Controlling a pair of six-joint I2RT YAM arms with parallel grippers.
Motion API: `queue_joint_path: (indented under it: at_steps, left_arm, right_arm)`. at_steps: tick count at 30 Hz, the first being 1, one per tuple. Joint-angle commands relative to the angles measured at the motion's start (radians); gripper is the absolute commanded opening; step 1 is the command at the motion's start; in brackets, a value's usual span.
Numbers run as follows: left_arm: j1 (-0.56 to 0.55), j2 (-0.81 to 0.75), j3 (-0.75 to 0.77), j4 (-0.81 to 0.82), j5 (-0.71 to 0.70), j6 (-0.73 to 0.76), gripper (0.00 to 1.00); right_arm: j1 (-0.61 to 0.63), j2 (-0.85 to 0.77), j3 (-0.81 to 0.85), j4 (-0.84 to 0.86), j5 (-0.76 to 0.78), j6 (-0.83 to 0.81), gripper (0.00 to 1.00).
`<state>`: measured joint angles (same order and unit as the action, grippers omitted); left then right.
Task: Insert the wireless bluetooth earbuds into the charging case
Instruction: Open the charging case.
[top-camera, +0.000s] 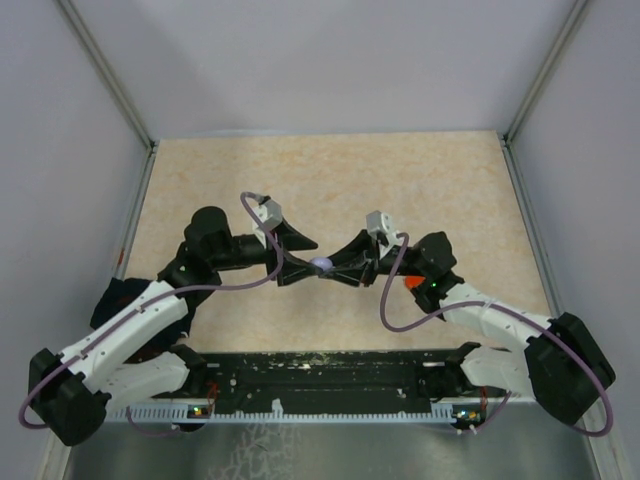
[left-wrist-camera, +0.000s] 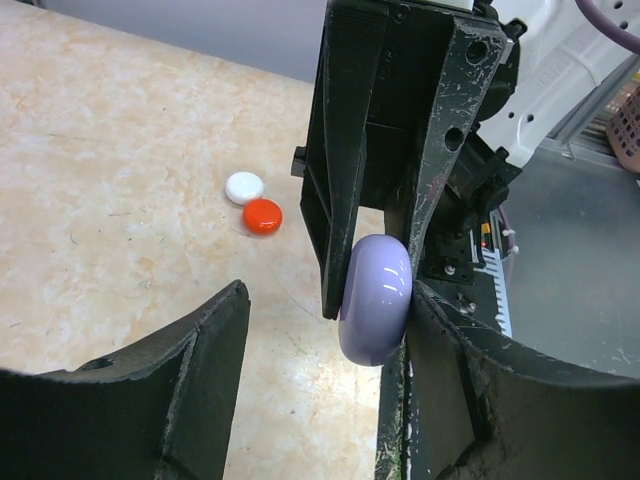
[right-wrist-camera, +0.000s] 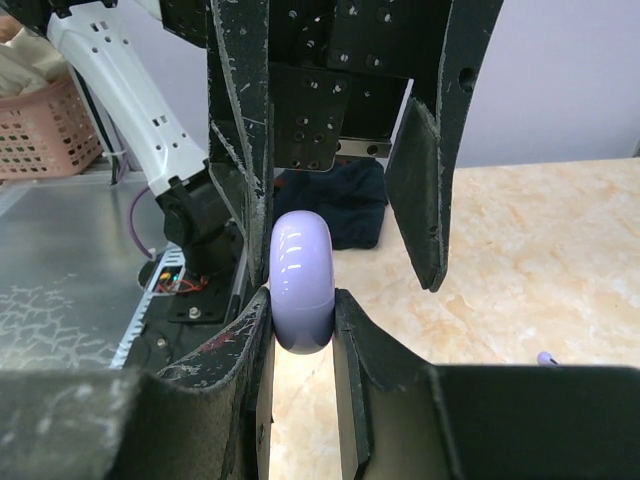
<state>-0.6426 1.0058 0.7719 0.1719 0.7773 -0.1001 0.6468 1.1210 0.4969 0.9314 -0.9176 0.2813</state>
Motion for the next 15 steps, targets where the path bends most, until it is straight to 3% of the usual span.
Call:
queue_joint_path:
  at_steps: [1,15]
  left_arm:
    - [0.015,-0.004,0.024,-0.004,-0.067,-0.018,0.67]
    - [0.050,-0.011,0.006,0.065,-0.056,-0.101,0.66]
  right_arm:
    - [-0.003,-0.036,0.000,0.063,-0.017,0.000,0.00]
    - [-0.002,-0.055,-0.033,0.017,-0.026,-0.092,0.00]
